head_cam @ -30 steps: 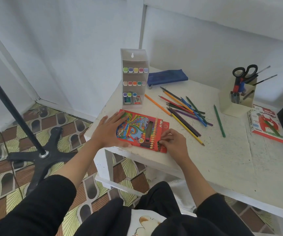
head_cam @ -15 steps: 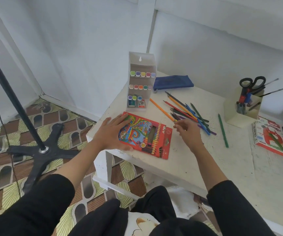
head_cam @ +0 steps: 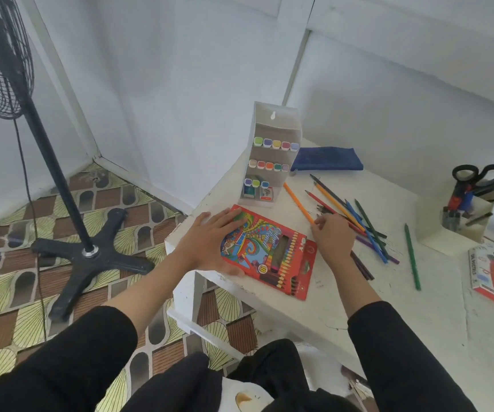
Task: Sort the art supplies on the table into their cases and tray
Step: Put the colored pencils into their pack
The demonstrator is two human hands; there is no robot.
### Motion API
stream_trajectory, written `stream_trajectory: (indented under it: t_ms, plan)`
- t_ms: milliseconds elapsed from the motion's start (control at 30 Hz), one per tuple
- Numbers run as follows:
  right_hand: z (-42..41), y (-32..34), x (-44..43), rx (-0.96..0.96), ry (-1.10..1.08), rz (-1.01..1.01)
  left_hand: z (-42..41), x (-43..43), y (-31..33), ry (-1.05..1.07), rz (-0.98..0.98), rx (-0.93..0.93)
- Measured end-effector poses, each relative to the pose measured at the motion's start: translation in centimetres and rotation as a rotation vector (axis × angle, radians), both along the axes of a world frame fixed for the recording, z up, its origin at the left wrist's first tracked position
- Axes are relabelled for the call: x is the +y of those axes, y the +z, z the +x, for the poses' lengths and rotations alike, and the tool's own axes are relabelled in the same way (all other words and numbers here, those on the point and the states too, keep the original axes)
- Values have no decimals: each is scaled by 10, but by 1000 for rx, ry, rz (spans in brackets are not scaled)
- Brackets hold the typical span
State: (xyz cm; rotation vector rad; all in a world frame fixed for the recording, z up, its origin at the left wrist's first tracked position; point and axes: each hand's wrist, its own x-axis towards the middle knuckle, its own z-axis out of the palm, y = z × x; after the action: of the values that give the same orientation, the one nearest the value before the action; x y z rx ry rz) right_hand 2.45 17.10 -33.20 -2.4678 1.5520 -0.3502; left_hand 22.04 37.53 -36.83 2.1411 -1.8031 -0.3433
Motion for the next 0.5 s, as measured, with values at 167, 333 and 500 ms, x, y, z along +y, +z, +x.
stream_trajectory:
  t_ms: [167, 333, 500]
  plan:
    - [-10, 6, 2, -220, 27, 64, 1, 0, -2, -3, -10, -9]
    - [-29, 13, 7, -508, -72, 357, 1, -1, -3, -6, -18, -6]
    - [-66, 18, 24, -435, -78, 487, -1, 1, 1, 0, -12, -18]
